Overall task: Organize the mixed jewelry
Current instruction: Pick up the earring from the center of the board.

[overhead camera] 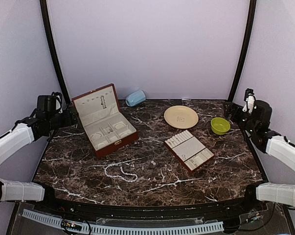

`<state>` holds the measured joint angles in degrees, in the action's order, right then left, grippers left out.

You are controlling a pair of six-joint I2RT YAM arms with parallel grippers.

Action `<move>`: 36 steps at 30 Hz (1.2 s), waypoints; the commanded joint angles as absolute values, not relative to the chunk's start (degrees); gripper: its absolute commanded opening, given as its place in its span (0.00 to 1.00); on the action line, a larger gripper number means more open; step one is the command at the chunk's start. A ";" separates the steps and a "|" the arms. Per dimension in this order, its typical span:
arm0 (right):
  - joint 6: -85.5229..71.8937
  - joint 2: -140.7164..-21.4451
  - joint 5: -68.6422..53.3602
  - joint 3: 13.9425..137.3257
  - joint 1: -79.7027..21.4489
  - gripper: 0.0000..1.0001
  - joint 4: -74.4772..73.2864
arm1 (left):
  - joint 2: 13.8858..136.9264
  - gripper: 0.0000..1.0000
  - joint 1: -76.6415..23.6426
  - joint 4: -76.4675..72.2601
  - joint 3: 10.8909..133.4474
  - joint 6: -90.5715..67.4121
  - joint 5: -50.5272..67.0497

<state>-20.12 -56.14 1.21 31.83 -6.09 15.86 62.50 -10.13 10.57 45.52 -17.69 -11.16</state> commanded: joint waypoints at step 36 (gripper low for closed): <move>-40.74 -88.86 -3.82 51.49 -56.48 0.59 -11.43 | 51.85 0.96 -10.25 -5.17 43.65 -5.13 18.60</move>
<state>-39.13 -86.30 -6.61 48.93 -54.83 -10.79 53.52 -10.15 -3.38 44.75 -6.79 19.77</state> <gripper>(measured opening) 0.613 0.959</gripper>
